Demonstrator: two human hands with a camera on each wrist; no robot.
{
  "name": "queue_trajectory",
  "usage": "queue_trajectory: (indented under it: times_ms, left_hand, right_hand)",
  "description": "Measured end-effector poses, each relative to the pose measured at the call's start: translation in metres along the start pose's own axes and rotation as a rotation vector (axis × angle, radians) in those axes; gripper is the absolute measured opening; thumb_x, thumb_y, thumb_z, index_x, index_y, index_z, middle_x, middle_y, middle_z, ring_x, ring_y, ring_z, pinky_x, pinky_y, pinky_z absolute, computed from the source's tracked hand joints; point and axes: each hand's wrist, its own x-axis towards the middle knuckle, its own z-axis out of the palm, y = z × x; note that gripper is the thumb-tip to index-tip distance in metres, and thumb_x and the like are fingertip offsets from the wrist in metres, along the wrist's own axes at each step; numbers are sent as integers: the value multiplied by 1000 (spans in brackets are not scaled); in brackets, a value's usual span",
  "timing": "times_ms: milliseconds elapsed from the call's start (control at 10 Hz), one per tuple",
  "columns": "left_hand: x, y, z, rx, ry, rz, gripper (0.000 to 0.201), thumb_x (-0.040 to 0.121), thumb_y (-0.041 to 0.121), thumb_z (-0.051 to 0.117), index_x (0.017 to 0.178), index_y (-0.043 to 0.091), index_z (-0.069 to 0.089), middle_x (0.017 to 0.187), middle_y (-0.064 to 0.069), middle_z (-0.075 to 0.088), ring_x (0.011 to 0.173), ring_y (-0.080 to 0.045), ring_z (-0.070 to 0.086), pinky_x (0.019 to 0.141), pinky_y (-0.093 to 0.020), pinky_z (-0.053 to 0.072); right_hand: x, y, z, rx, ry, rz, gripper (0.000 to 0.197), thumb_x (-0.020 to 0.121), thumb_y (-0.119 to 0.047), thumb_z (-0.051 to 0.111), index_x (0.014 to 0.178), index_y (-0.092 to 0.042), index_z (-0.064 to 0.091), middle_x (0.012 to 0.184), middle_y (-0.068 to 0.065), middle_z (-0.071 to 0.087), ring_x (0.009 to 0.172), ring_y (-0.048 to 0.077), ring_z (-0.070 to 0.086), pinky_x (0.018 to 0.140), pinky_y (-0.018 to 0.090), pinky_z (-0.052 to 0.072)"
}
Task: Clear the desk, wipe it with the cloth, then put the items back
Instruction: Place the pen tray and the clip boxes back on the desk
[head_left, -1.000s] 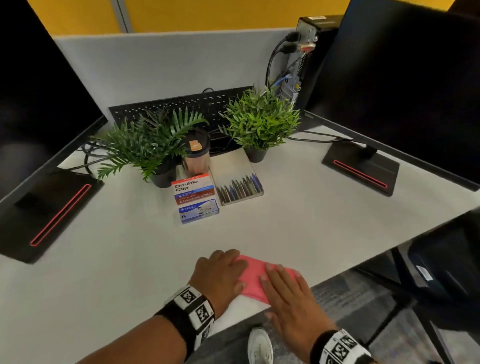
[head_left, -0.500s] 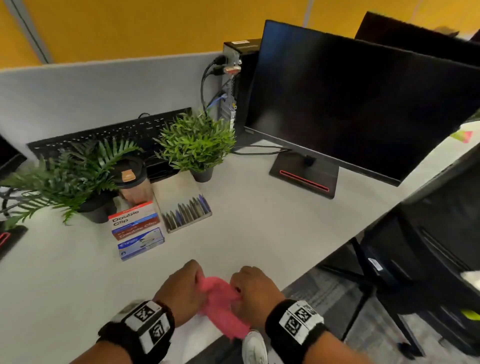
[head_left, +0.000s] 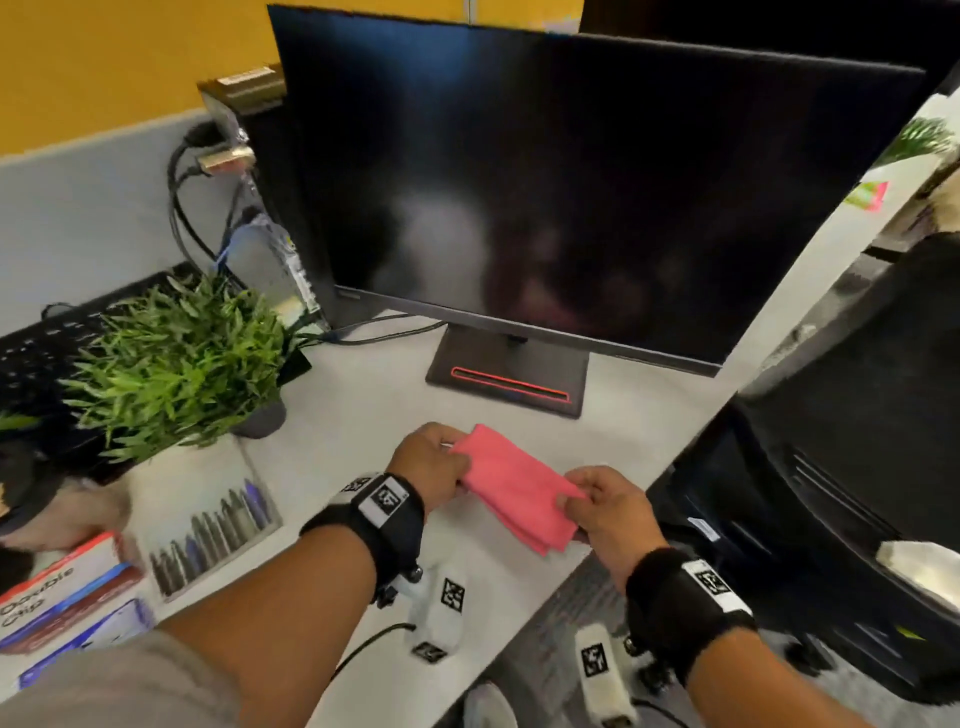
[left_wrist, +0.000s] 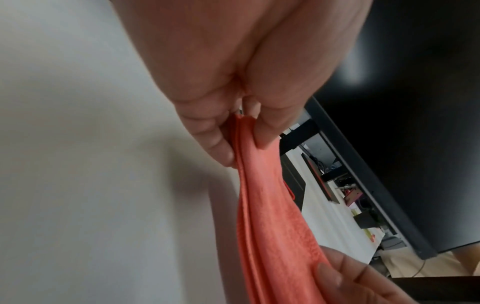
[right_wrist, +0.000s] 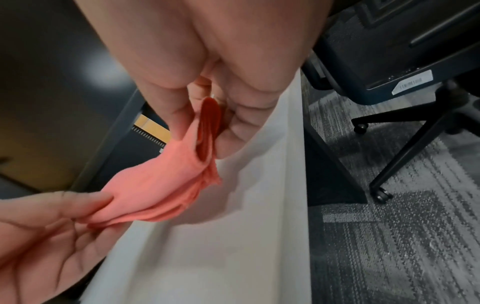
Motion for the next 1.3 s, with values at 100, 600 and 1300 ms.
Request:
queue_trajectory:
  times_ms: [100, 600, 1300]
  left_hand:
    - [25, -1, 9, 156, 39, 6, 25, 60, 19, 62, 84, 23, 66, 94, -11, 73, 86, -30, 71, 81, -46, 59]
    - [5, -9, 24, 1033, -84, 444, 39, 74, 36, 69, 110, 26, 60, 118, -2, 48, 110, -27, 44, 88, -40, 47]
    - [12, -17, 16, 1030, -189, 484, 44, 83, 21, 65, 126, 26, 58, 128, -1, 44, 116, -24, 42, 95, -41, 46]
  right_hand:
    - [22, 1, -6, -159, 50, -26, 20, 78, -1, 72, 87, -18, 67, 89, 11, 66, 70, 23, 63, 68, 41, 57]
    - [26, -17, 29, -977, -190, -570, 26, 82, -24, 63, 107, -21, 69, 119, 7, 62, 112, 28, 55, 92, 30, 47]
    - [33, 7, 38, -1055, -184, -628, 45, 85, -14, 66, 129, -8, 60, 143, 17, 49, 135, 38, 42, 114, 44, 26]
